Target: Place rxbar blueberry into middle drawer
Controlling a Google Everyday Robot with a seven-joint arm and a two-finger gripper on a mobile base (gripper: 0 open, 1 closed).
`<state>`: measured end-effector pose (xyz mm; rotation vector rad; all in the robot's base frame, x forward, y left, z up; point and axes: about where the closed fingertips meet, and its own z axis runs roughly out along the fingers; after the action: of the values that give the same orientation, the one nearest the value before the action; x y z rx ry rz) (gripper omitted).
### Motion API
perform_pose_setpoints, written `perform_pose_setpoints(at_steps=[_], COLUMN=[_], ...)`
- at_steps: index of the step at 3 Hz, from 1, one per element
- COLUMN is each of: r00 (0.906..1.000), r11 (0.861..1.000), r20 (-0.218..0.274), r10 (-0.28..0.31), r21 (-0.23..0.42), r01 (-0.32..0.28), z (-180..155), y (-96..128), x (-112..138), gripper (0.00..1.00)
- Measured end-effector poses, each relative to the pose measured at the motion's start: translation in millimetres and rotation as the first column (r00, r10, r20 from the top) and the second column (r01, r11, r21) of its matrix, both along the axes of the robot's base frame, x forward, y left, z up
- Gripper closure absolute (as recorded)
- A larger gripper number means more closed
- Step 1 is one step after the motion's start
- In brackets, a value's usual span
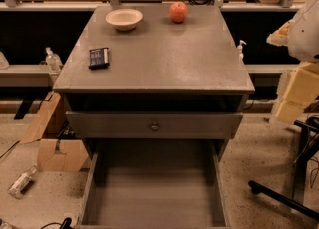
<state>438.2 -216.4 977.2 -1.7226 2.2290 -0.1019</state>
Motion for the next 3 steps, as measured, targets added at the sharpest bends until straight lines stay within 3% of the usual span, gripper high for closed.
perform_pose_setpoints(at_steps=[1, 2, 3], r00=[1.0, 0.9981, 0.992], r11=[1.0, 0.997, 0.968], r20=[0.002, 0.049, 0.125], r10=[0.002, 0.038, -0.019], r21=[0.003, 0.064, 0.252], r01=[-0.002, -0.041, -0.014], z=[-1, -15, -44], y=[1, 16, 57], x=[1, 30, 113], gripper=[0.0, 0.0, 0.0])
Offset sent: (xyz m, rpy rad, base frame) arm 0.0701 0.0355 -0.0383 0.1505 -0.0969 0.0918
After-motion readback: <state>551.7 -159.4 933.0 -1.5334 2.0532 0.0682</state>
